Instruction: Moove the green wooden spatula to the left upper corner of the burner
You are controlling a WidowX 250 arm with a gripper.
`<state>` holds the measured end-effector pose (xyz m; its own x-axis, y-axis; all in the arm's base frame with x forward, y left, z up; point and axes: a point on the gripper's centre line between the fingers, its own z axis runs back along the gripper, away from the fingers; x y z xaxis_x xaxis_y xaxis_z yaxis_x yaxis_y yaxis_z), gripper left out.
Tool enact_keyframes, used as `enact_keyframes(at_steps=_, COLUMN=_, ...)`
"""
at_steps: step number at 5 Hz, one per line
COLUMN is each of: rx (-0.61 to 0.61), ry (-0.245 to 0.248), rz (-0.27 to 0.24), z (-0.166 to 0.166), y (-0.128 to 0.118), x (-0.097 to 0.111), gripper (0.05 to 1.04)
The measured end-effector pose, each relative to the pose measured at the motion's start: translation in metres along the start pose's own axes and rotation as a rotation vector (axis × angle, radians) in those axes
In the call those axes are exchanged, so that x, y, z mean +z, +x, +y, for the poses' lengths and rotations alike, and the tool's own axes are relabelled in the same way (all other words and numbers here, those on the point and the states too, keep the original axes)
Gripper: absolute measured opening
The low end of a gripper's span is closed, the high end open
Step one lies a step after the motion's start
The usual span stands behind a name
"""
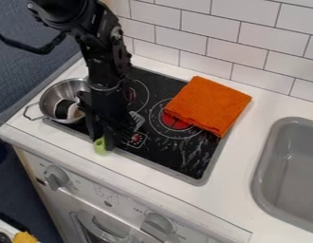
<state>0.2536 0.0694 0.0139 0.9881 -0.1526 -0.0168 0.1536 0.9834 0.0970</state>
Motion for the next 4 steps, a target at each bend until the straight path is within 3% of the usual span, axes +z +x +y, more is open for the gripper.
enact_keyframes(at_steps=1, rx=-0.035, ry=-0.022, rz=0.002, z=-0.009, y=0.005, x=0.005, gripper=0.367)
enact_keyframes(at_steps=2, rx=0.008, ry=-0.057, rz=-0.129, z=0.000, y=0.043, x=0.050, gripper=0.367)
enact_keyframes(at_steps=3, rx=0.146, ry=-0.063, rz=-0.174, z=0.043, y=0.076, x=0.070, gripper=0.367)
enact_keyframes(at_steps=4, rx=0.225, ry=-0.041, rz=-0.109, z=0.074, y=0.099, x=0.054, gripper=0.367)
